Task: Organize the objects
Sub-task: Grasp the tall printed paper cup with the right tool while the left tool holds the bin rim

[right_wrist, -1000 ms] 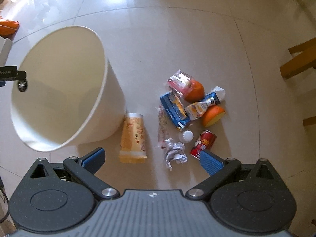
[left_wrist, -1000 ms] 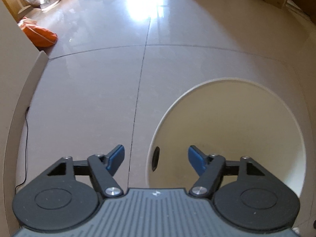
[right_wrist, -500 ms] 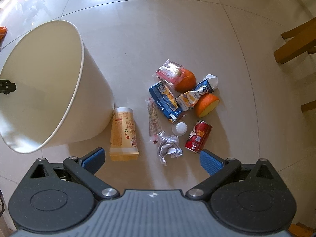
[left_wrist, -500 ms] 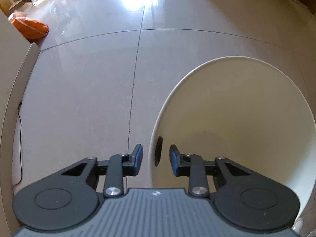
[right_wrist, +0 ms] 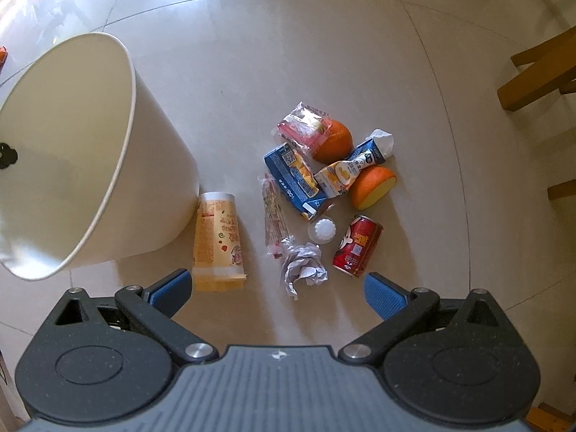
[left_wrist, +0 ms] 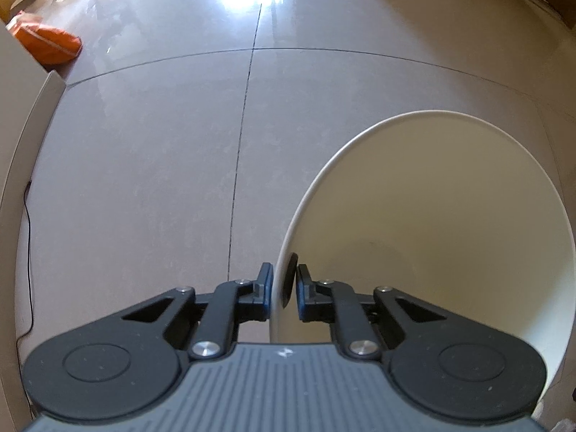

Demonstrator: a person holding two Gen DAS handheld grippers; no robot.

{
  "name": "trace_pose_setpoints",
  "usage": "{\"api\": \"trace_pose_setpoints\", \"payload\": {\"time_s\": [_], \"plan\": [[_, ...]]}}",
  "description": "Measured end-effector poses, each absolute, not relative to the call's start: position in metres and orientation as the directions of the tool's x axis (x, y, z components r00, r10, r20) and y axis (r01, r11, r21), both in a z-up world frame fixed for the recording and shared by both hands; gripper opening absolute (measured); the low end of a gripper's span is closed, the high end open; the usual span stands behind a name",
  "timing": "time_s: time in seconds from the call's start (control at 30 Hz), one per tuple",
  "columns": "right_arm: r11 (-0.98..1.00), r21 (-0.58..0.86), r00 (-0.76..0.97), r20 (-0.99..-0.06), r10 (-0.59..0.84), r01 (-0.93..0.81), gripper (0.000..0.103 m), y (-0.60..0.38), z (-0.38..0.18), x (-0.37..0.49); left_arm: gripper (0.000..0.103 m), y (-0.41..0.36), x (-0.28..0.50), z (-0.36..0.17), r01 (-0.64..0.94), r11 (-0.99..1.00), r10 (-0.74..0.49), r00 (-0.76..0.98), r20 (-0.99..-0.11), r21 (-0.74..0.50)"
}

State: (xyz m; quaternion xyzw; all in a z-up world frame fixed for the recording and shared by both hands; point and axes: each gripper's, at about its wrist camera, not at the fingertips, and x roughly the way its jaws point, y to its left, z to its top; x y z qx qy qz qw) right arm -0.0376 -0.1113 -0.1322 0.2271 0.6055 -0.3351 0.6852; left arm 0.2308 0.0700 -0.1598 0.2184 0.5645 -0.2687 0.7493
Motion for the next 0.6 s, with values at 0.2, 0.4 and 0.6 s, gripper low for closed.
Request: {"api": "trace_pose_setpoints", "payload": {"time_s": [0.2,0.4,0.6], "plan": [[0.705,-0.098,0.055,-0.98,-0.192,0.703,0.103,-0.114,-0.15,-0.039,0.012,0.068,0.239,-0.162,0.66,0.751,-0.16,0.204,-0.966,0.015],[0.78,-0.002,0.152,-0.981,-0.125,0.626,0.098,-0.111,-0.19,-0.026,0.011,0.069,0.236,-0.163,0.671,0.741,-0.171,0.202,-0.964,0.009],[0.791,0.133,0.208,-0.978,0.007,0.597,0.084,-0.112,-0.261,-0.007,0.011,0.068,0.232,-0.165,0.69,0.724,-0.171,0.215,-0.961,0.026]]}}
